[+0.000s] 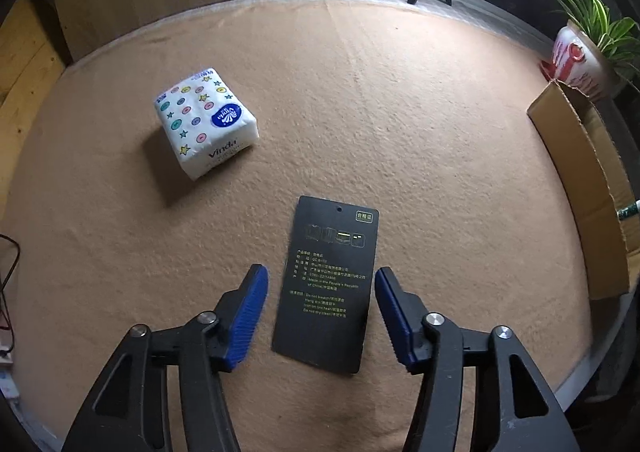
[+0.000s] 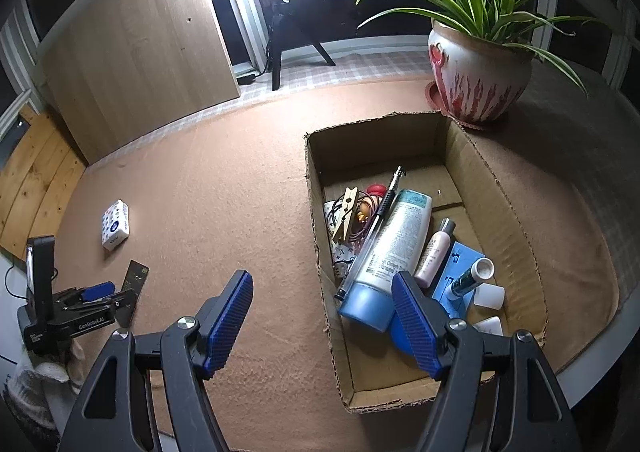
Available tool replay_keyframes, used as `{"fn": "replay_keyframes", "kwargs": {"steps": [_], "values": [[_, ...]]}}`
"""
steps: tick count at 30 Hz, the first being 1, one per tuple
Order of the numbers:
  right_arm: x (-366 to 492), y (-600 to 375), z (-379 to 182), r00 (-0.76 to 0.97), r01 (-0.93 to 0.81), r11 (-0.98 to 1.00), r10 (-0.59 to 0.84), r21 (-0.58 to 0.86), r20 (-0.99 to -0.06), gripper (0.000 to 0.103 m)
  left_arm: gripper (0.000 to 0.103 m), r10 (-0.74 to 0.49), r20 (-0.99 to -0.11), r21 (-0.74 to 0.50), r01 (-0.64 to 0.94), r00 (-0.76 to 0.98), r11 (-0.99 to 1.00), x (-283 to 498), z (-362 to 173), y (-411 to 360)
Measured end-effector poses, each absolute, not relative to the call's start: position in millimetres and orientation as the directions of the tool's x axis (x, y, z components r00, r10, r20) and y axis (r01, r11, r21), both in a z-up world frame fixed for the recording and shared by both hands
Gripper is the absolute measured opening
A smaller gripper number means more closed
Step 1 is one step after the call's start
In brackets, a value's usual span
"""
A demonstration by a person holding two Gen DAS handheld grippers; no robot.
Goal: Organize objects
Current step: 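Move the left tool to the black card and grasp it, then carry the black card to the box with the left tool and release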
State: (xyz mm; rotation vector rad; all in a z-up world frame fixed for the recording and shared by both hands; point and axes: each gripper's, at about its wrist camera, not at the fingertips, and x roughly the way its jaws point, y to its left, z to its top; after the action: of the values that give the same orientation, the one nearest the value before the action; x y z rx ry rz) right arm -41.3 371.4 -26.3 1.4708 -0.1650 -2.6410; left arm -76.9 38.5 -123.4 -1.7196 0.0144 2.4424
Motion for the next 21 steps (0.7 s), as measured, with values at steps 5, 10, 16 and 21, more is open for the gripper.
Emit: {"fn": "replay_keyframes", "kwargs": {"steps": [5,10,16,21], "values": [[-40,371,-26,-0.522,0.049,-0.987,-0.154,0.151,-0.839,0.068,0.065,0.102,-0.947,-0.056,-0.157,-0.306,-0.986,-75,-129,42],[-40,374,-26,-0.522,0.039,-0.988,-0.15,0.151,-0.84,0.068,0.054,0.116,-0.946,-0.064,-0.177,-0.304,-0.982,-63,-126,51],[-40,377,-24,-0.526,0.037,-0.988,-0.149,0.152,-0.838,0.068,0.053,0.144,-0.943,-0.093,-0.178,-0.301,-0.98,-53,-120,59],[-37,381,-20,-0.53,0.036,-0.988,-0.146,0.15,-0.835,0.068,0.053,0.191,-0.929,-0.136,-0.188,-0.316,-0.973,-50,-103,72]]}}
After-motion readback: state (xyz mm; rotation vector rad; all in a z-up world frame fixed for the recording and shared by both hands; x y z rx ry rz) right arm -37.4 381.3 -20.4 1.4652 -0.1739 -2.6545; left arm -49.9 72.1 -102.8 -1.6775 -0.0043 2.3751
